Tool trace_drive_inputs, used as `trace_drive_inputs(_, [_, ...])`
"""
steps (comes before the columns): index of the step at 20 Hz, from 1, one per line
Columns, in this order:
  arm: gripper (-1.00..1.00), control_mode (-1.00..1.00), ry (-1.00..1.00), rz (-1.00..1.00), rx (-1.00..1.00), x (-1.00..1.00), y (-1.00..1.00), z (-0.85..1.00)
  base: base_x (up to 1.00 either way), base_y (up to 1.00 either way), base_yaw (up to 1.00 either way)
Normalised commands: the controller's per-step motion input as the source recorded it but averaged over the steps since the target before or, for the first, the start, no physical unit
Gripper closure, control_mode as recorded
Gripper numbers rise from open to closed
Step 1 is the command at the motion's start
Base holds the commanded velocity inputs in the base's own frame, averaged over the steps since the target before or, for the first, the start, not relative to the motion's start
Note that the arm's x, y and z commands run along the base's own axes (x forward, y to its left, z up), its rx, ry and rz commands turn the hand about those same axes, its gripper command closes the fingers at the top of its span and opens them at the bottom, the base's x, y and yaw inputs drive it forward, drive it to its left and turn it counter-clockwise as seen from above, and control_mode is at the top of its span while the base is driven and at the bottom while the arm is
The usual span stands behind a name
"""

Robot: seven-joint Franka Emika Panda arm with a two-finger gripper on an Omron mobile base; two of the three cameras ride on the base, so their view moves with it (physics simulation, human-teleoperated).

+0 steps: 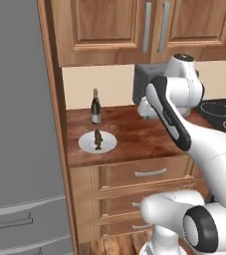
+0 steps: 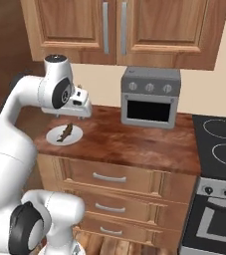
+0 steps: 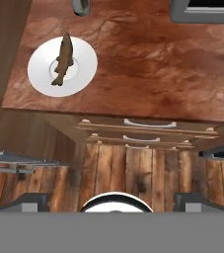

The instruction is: Pick the fish from the counter and place it in the microwave.

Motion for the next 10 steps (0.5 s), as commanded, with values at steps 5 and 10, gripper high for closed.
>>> trace_drive_inputs(5, [-1.00,1.00,0.00,0.00,0.00,0.00,0.00,0.00,0.68,0.00,0.08])
trace_drive_inputs(10, [-1.00,1.00,0.00,0.00,0.00,0.00,0.00,0.00,0.58,0.39,0.10])
